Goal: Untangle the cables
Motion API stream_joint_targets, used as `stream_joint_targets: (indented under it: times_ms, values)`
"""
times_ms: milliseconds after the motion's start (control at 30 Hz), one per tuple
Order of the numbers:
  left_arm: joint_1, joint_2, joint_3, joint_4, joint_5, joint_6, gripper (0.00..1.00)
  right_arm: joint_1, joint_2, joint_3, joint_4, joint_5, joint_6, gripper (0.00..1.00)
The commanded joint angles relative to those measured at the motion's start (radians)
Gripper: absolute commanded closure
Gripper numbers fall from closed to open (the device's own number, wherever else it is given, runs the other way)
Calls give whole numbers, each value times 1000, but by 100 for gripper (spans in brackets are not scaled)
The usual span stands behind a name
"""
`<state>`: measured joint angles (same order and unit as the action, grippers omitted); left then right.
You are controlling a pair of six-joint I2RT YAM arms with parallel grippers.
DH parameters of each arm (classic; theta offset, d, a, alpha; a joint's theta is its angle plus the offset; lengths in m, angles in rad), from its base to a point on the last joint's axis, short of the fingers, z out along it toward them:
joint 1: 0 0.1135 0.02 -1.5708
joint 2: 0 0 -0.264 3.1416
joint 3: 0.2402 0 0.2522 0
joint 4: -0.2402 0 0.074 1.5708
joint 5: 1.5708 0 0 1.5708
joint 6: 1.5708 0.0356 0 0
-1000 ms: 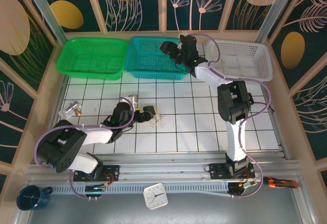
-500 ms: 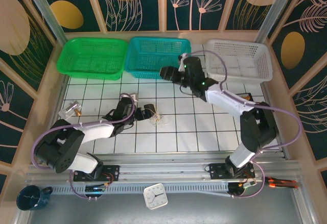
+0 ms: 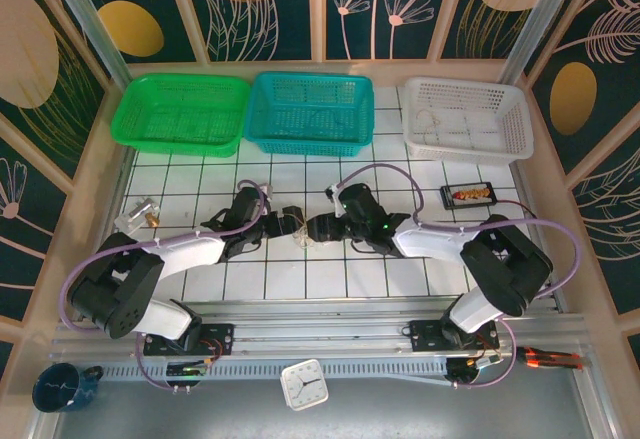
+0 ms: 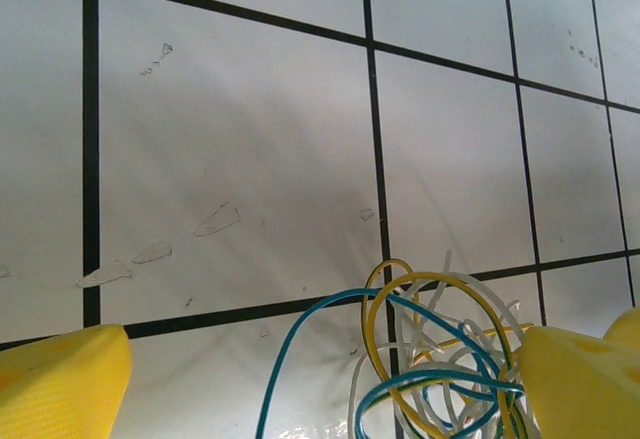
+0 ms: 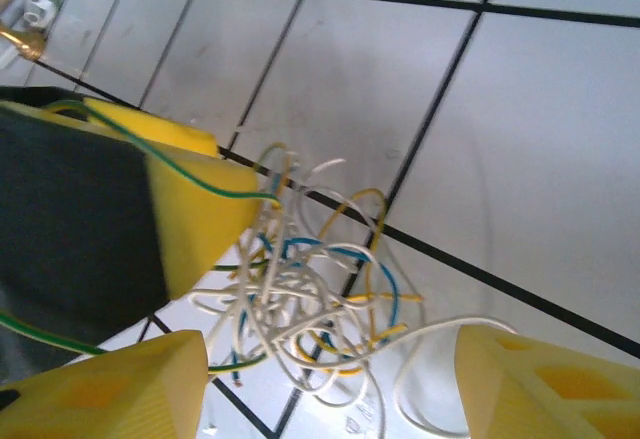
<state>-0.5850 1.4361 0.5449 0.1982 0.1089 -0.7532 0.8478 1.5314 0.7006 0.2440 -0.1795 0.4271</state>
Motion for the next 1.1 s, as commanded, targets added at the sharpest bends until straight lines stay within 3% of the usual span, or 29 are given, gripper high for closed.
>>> stream_joint_targets:
  times_ms: [0,267,467,633,1067]
  values:
    - [3,10,33,-35,17,15,1,27,-14,5,88,33,-37,35]
    - [3,18,57,-56,25,28,1,49,22,23,104,55,-40,43]
    - [3,23,76,-71,29,35,1,50,-41,0,94,45,-56,52]
    - [2,35,94,-83,33,36,1,58,-83,-31,99,27,-67,53]
    - [3,40,115,-109,37,45,1,66,-22,-6,110,5,-83,56]
